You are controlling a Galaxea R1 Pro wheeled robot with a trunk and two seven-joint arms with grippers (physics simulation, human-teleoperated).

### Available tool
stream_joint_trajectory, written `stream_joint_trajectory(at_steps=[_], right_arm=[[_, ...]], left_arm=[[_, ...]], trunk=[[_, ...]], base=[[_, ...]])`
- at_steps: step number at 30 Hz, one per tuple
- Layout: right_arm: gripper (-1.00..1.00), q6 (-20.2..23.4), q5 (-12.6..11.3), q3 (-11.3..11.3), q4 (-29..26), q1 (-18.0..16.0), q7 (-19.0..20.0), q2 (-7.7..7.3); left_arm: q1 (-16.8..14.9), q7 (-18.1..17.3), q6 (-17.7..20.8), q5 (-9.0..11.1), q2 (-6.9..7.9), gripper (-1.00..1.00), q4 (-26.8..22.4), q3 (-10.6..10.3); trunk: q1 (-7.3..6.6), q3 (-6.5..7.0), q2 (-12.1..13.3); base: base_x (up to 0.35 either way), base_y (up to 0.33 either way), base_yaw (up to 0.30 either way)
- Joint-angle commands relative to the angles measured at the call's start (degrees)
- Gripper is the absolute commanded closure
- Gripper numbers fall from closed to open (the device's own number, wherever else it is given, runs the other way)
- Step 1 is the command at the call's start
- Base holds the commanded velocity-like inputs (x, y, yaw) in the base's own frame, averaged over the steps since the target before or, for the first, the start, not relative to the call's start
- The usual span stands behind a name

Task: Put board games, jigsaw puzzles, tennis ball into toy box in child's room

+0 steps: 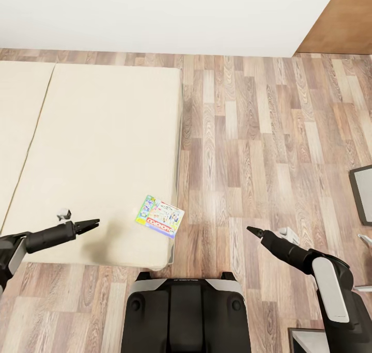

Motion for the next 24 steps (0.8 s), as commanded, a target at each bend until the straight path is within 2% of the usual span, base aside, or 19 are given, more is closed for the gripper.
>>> stream_joint_trajectory(at_steps=[1,4,9,12,16,24], right_arm=[[-1.0,0.31,0.32,-0.12,-0.03,-0.03,0.48,-0.01],[-1.0,0.3,0.35,-0.16,-0.03,-0.03,0.9,-0.02],[-1.0,0.24,0.36,-0.11,0.01,-0.03,1.62,0.04],[-1.0,0.23,0.38,-0.1,0.04,-0.03,1.79,0.05],[-1.0,0.15,0.5,-0.1,0.06,-0.03,1.84,0.09],[-1.0,-0.05,1.03,-0.09,0.15,-0.03,1.79,0.31]], left_arm=[[0.02,0.0,0.65,0.02,0.06,-1.0,0.0,0.26],[0.05,0.66,0.92,-0.04,0.18,-1.0,-0.01,0.56],[0.07,4.33,2.08,-0.04,0.97,-1.0,-0.01,0.77],[0.07,6.1,2.36,-0.05,1.75,-1.0,-0.01,0.95],[0.07,8.48,2.45,-0.08,2.96,-1.0,-0.01,2.26],[0.07,11.93,1.9,-0.16,3.26,-1.0,-0.07,2.9]], trunk=[[0.03,-0.06,-0.09],[0.03,-0.06,-0.09],[0.03,-0.06,-0.09],[0.03,-0.05,-0.09],[0.03,0.14,-0.09],[0.03,0.84,-0.09]], base=[[0.0,0.0,0.0],[0.0,0.0,0.0],[0.0,0.0,0.0],[0.0,0.0,0.0],[0.0,0.0,0.0],[0.0,0.0,0.0]])
